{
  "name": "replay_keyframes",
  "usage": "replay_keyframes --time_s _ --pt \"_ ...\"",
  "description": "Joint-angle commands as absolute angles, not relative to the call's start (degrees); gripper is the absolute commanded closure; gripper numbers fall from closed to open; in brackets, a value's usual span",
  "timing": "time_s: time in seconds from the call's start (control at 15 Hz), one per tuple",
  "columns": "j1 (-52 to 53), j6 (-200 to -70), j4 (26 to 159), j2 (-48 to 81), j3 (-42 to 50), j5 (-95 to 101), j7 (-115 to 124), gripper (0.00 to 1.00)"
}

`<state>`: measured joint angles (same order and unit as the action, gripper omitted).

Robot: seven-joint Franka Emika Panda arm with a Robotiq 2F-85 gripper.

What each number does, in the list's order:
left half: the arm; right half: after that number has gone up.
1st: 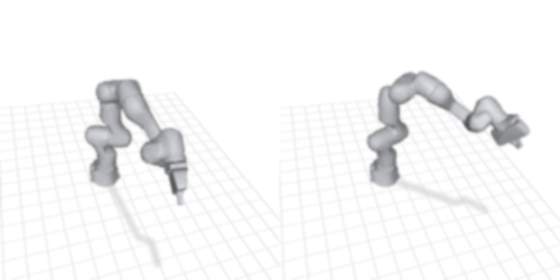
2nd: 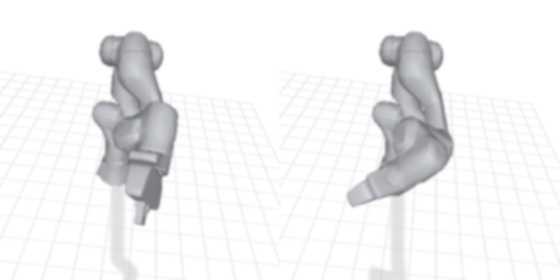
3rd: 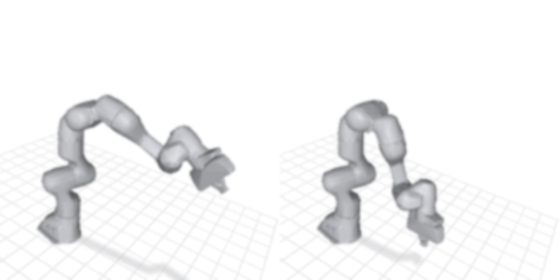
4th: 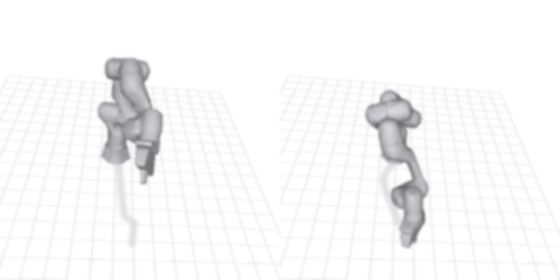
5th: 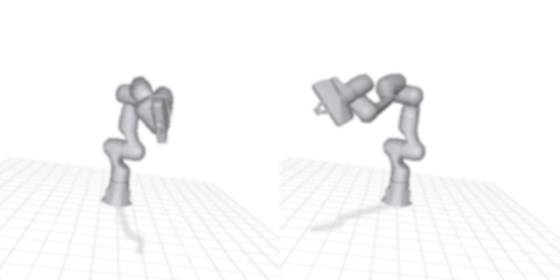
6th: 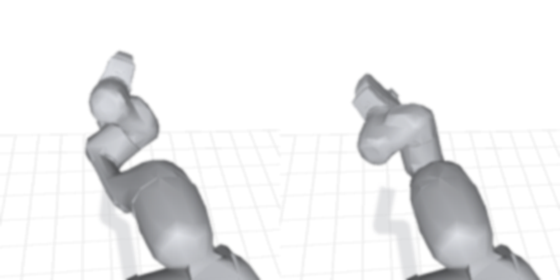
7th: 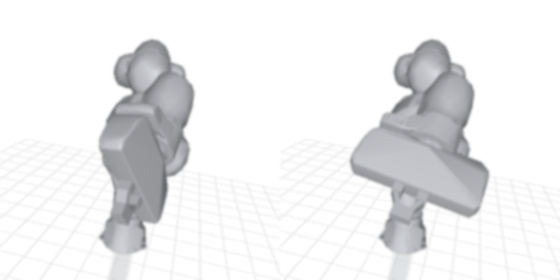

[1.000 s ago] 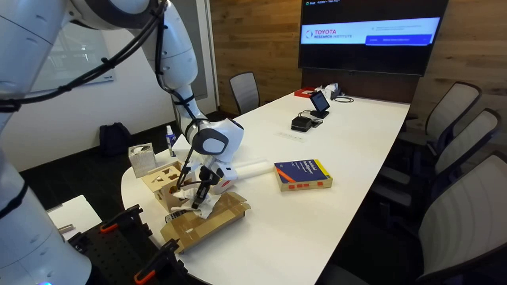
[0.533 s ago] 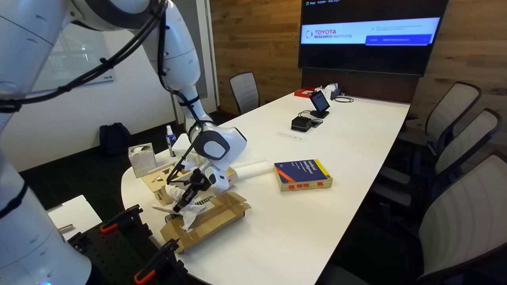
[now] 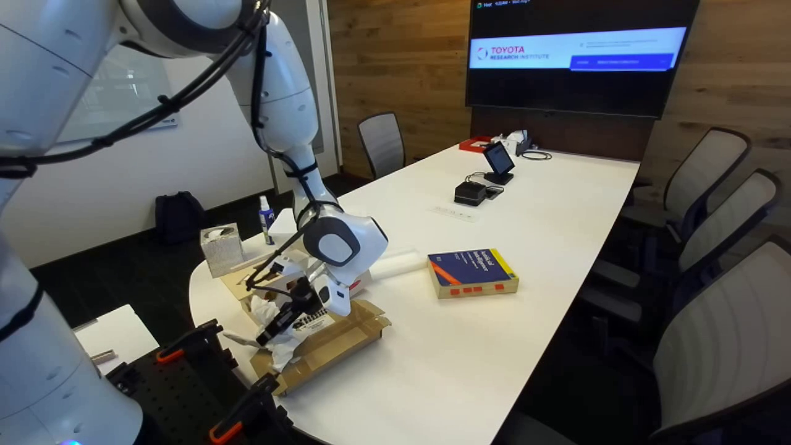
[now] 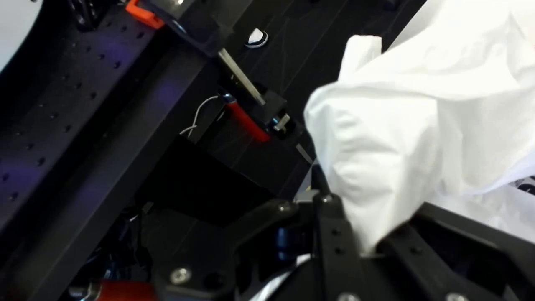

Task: Wipe the cardboard box with the napkin

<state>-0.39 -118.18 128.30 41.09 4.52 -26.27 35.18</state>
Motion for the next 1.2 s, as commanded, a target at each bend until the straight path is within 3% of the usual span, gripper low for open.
replay_keyframes --time_s 0.0,0.53,1.13 --pt "2.48 -119.51 131.27 37.83 7.22 -25.65 42.94 1.0" --pt "7.62 -117.86 128.09 35.1 12.3 -11.43 62.31 1.0" --pt "6.66 -121.38 115.51 40.66 12.27 5.08 63.76 1.0"
